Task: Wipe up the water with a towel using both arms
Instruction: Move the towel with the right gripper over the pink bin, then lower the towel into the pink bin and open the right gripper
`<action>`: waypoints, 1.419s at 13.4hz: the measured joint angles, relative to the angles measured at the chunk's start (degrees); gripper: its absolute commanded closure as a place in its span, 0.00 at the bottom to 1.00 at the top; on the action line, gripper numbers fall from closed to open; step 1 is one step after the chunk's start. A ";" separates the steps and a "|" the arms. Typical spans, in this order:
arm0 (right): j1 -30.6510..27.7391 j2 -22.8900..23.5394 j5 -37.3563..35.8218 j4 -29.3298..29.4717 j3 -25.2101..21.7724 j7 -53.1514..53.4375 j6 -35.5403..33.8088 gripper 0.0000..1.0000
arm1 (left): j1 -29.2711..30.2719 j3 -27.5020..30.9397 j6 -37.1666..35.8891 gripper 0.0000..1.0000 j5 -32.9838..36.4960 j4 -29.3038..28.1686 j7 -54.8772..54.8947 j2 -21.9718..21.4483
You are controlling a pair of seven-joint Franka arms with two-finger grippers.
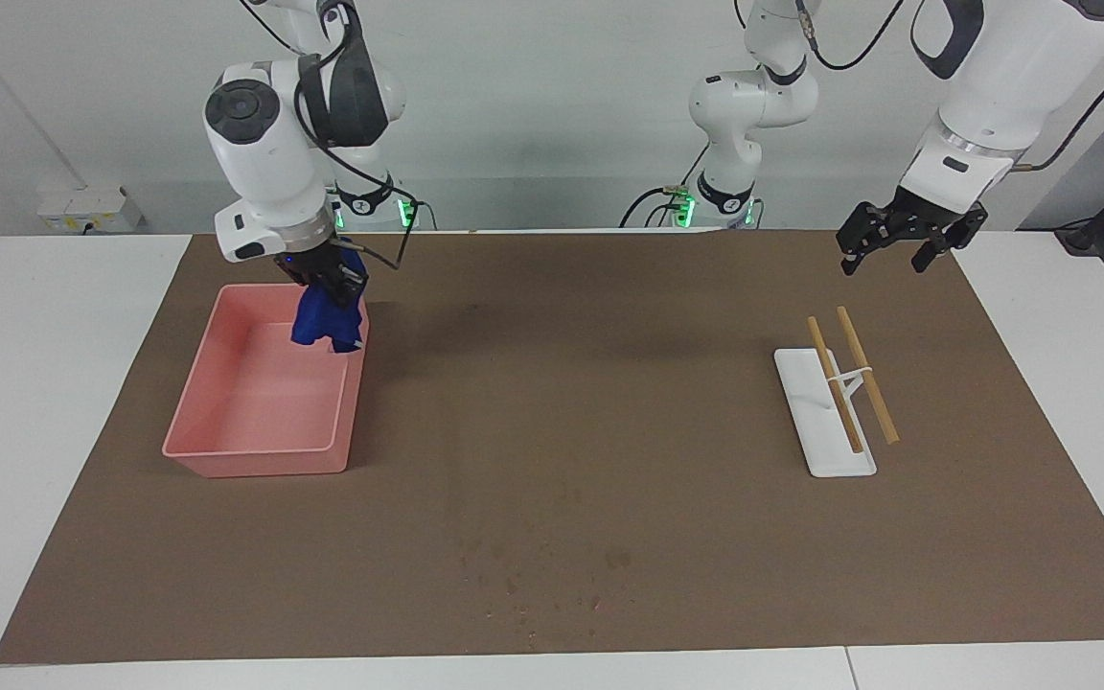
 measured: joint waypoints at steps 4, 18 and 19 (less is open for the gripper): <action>-8.05 0.62 0.01 -3.35 -0.18 -9.40 0.69 1.00 | 0.01 0.00 -0.01 0.00 0.00 0.00 0.00 0.00; -13.76 7.24 0.01 -7.09 0.79 -17.67 10.57 0.00 | 0.02 0.00 -0.04 0.00 0.00 0.00 0.00 0.00; -13.45 6.57 0.01 -5.61 0.98 -17.74 9.26 0.00 | 0.02 0.00 -0.04 0.00 0.00 0.00 0.00 0.00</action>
